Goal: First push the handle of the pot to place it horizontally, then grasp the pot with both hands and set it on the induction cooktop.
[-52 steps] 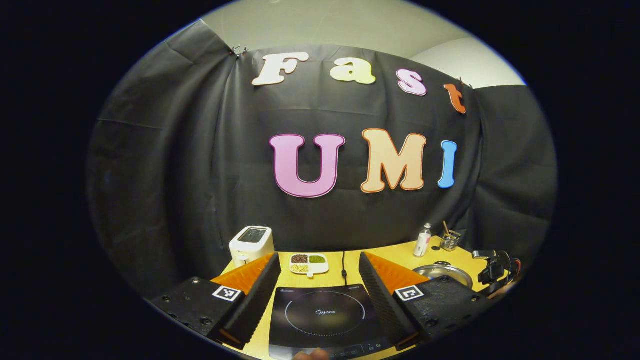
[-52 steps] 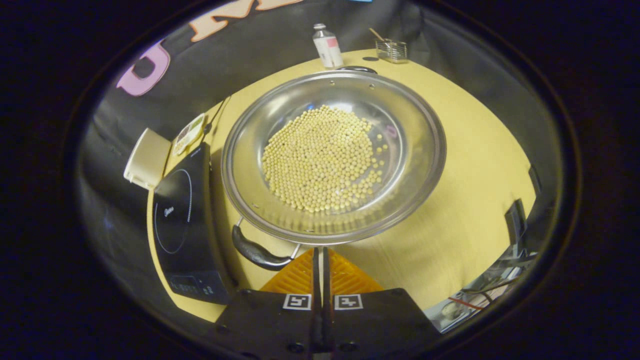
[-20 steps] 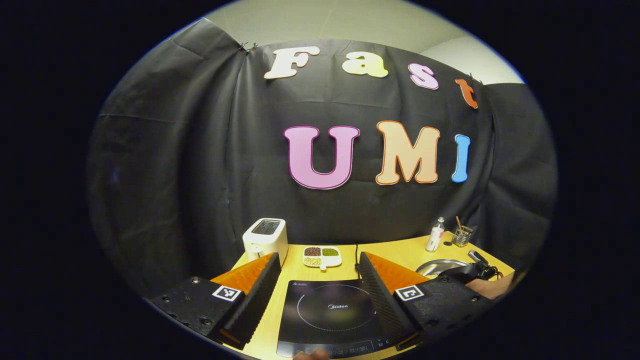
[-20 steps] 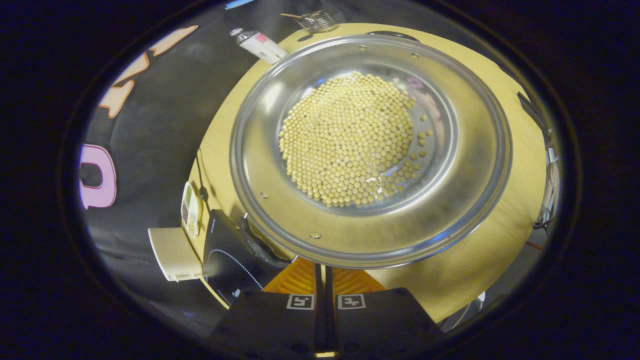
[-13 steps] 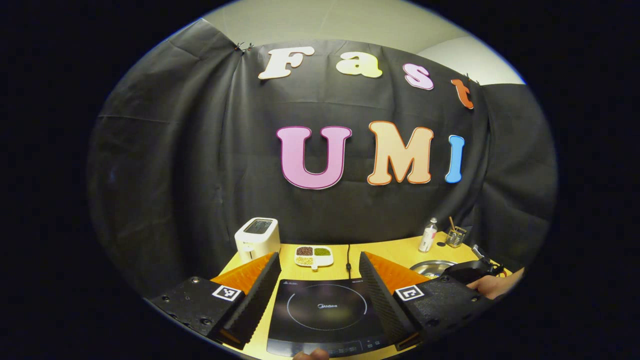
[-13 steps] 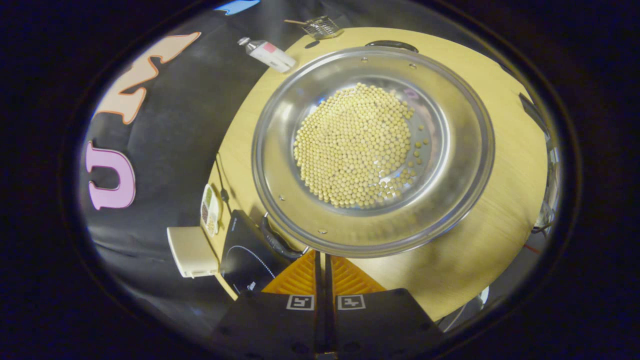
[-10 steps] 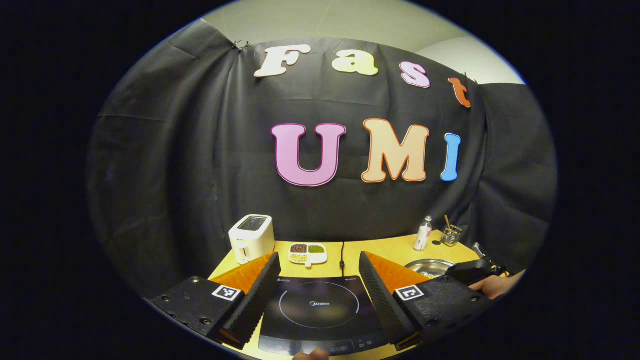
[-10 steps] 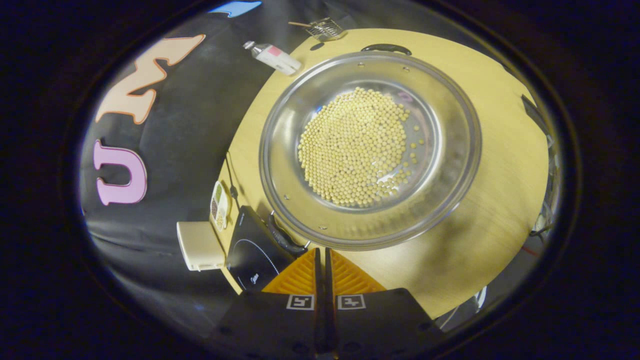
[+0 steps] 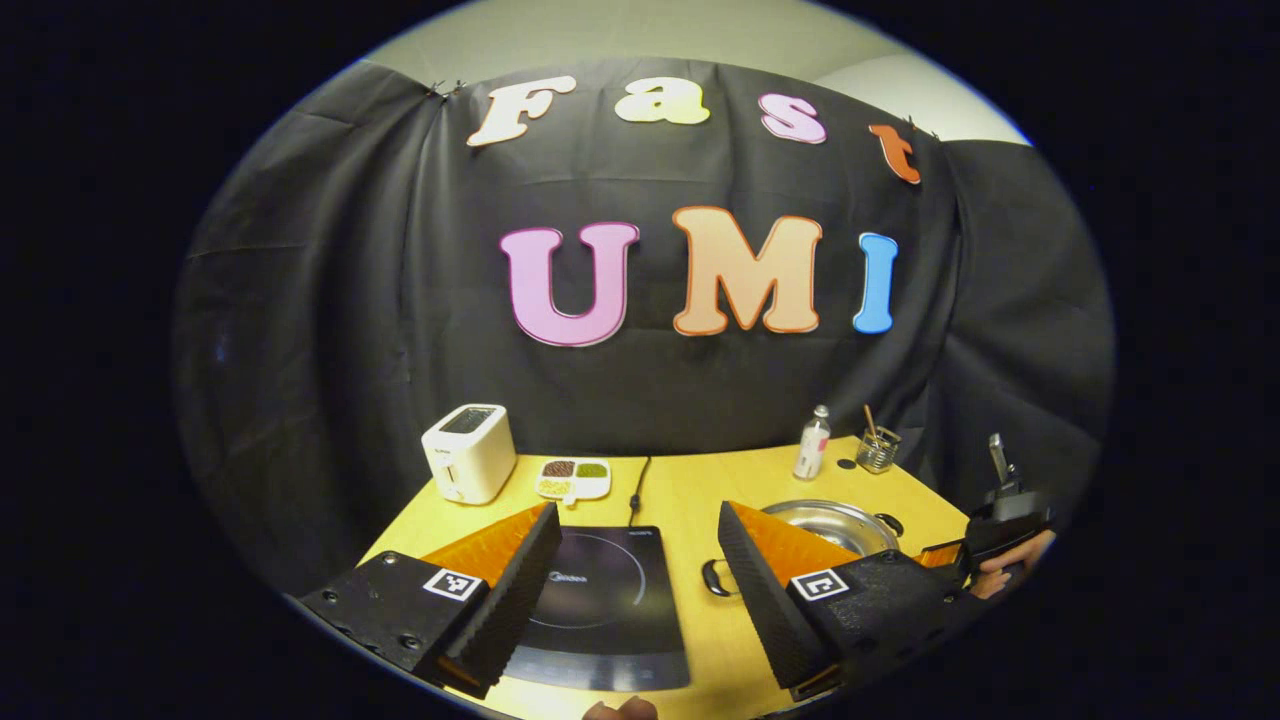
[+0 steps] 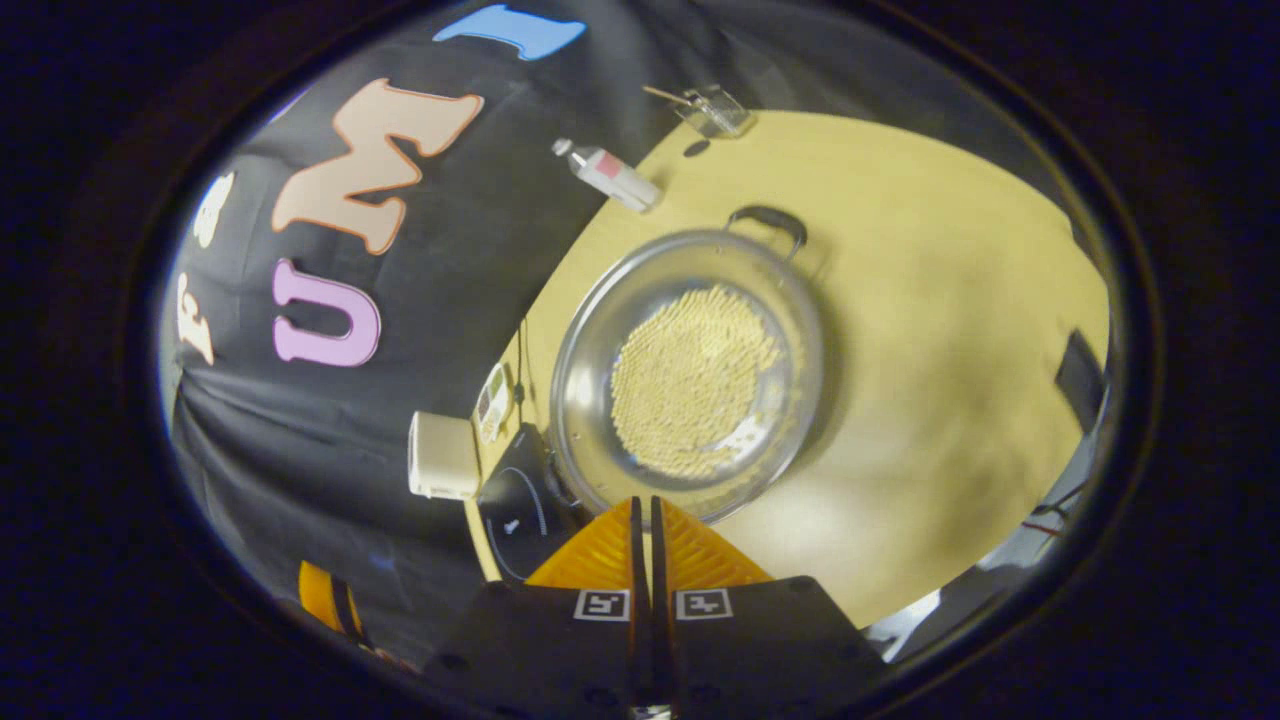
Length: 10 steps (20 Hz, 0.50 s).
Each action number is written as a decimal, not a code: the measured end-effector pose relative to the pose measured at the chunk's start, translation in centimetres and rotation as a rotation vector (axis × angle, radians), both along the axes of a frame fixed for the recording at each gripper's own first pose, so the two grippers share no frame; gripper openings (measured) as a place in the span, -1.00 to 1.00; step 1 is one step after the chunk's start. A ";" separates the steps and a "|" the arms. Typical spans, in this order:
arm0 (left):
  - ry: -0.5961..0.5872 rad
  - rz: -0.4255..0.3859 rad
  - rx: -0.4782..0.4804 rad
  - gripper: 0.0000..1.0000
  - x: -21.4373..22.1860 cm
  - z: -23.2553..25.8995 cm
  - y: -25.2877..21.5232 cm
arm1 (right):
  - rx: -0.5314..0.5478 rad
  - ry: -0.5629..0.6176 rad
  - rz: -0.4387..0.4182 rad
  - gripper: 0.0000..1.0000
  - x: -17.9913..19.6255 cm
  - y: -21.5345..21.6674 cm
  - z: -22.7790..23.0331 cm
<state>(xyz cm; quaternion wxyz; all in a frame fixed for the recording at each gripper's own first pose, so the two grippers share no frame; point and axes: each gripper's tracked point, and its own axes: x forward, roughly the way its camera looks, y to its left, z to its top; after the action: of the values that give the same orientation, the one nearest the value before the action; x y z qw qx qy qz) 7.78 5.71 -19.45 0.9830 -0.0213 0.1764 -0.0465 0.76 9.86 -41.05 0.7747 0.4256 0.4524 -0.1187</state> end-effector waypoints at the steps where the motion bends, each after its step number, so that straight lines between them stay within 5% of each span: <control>1: 0.025 0.001 0.004 0.93 -0.4 -0.5 -1.2 | -0.042 -0.009 0.030 -0.94 -0.8 -2.0 -0.1; 3: 0.073 0.010 -0.002 0.92 -1.2 -1.7 -3.3 | -0.098 -0.045 0.064 -0.94 -0.4 -4.9 -0.1; 4: 0.103 0.015 -0.013 0.91 -1.6 -2.3 -4.3 | -0.119 -0.057 0.073 -0.60 -0.4 -6.4 -0.3; 6: 0.155 0.028 -0.049 0.91 -2.4 -3.5 -5.9 | -0.138 -0.081 0.090 -0.98 -0.6 -8.4 -0.1; 8: 0.202 0.033 -0.075 0.94 -2.5 -4.6 -7.1 | -0.171 -0.079 0.138 -0.48 -0.5 -9.6 -0.8; 9: 0.224 0.031 -0.078 0.91 -2.5 -5.2 -7.5 | -0.194 -0.087 0.156 -0.71 -0.2 -10.4 -0.8; 10: 0.248 0.027 -0.076 0.93 -2.3 -5.8 -7.7 | -0.223 -0.091 0.169 -0.51 0.1 -11.5 -0.7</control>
<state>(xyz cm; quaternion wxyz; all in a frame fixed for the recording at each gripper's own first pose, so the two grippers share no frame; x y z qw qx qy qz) 5.43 -2.03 -25.24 0.9526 -0.0664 0.2945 -0.0367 0.90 -1.62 -41.72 0.8440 0.3024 0.4351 -0.0830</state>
